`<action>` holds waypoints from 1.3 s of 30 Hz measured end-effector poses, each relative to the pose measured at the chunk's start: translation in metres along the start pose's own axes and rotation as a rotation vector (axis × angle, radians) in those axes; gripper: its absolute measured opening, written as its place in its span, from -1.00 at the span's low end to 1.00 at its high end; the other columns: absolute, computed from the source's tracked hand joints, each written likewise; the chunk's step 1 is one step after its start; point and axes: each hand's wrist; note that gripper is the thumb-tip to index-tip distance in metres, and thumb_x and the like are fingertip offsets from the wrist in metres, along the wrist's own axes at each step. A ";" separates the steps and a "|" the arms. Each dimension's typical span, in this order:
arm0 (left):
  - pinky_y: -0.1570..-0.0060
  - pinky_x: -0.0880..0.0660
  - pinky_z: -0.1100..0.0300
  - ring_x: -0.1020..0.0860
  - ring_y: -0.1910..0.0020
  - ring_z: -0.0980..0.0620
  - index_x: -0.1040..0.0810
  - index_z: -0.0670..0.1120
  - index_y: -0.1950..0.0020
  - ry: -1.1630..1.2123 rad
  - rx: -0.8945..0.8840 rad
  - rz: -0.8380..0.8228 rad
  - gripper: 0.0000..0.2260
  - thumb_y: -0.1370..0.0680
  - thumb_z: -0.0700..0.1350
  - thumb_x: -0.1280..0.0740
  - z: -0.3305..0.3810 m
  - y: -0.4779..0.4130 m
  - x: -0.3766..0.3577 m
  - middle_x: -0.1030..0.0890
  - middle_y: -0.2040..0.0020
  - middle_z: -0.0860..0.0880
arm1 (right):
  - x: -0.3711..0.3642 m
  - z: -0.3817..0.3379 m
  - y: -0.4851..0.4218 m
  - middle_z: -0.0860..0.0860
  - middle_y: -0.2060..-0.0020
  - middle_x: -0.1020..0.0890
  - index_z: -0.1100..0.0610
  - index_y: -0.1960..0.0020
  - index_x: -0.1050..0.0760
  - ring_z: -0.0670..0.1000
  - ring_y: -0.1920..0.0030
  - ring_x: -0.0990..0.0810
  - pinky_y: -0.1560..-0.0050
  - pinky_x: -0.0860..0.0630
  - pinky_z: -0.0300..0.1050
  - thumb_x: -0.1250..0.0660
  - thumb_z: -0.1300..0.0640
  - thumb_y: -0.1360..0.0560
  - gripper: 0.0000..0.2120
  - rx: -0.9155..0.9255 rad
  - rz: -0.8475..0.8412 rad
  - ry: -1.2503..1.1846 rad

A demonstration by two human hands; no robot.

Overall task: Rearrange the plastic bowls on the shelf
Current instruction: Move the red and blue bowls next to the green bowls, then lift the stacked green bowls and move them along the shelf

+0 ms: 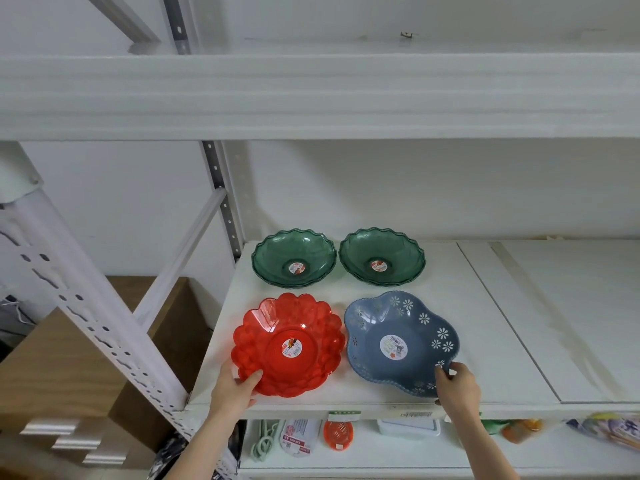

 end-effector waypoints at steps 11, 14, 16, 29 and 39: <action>-0.26 -0.41 -0.21 -0.36 -0.38 -0.30 -0.18 -0.15 -0.50 -0.594 -0.124 0.175 -0.29 -0.49 0.17 -0.33 0.033 0.032 0.018 -0.36 -0.42 -0.25 | 0.047 -0.019 0.034 0.25 -0.19 -0.57 0.24 -0.36 -0.31 0.28 -0.18 -0.53 -0.09 -0.49 0.12 -0.28 -0.01 -0.51 -0.48 0.112 0.002 0.192; -0.24 -0.43 -0.17 -0.34 -0.40 -0.27 -0.19 -0.13 -0.50 -0.730 -0.235 0.215 -0.30 -0.49 0.22 -0.27 0.054 0.038 0.027 -0.37 -0.43 -0.21 | 0.062 -0.035 0.038 0.20 -0.25 -0.55 0.21 -0.38 -0.31 0.25 -0.23 -0.49 -0.16 -0.47 0.16 -0.27 -0.03 -0.50 -0.47 0.217 0.030 0.331; -0.26 -0.44 -0.15 -0.33 -0.42 -0.23 -0.22 -0.11 -0.49 -0.816 -0.324 0.261 -0.31 -0.49 0.27 -0.22 0.071 0.037 0.031 -0.38 -0.43 -0.19 | 0.072 -0.049 0.037 0.14 -0.32 -0.51 0.16 -0.41 -0.29 0.21 -0.29 -0.44 -0.21 -0.42 0.17 -0.24 -0.08 -0.51 -0.45 0.287 0.051 0.429; -0.44 -0.19 -0.20 -0.14 -0.54 -0.20 -0.19 -0.09 -0.52 -1.095 -0.569 0.453 -0.31 -0.53 0.32 -0.06 0.177 -0.003 0.018 -0.23 -0.54 -0.20 | 0.089 -0.149 -0.034 0.08 -0.54 -0.18 0.05 -0.54 -0.06 0.10 -0.53 -0.13 -0.42 -0.18 0.10 -0.14 -0.26 -0.50 -0.27 0.570 0.092 0.638; -0.48 -0.11 -0.19 -0.07 -0.56 -0.19 -0.09 -0.04 -0.55 -1.154 -0.462 0.462 -0.29 -0.52 0.35 -0.01 0.173 -0.084 -0.013 -0.13 -0.57 -0.19 | 0.043 -0.171 -0.127 0.07 -0.56 -0.12 0.03 -0.56 0.04 0.10 -0.54 -0.10 -0.45 -0.15 0.11 -0.08 -0.32 -0.48 -0.22 0.538 0.005 0.699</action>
Point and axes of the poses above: each hand's wrist, its own y-axis away from the middle knuckle, its own x-axis out of the back of the hand, z = x × y
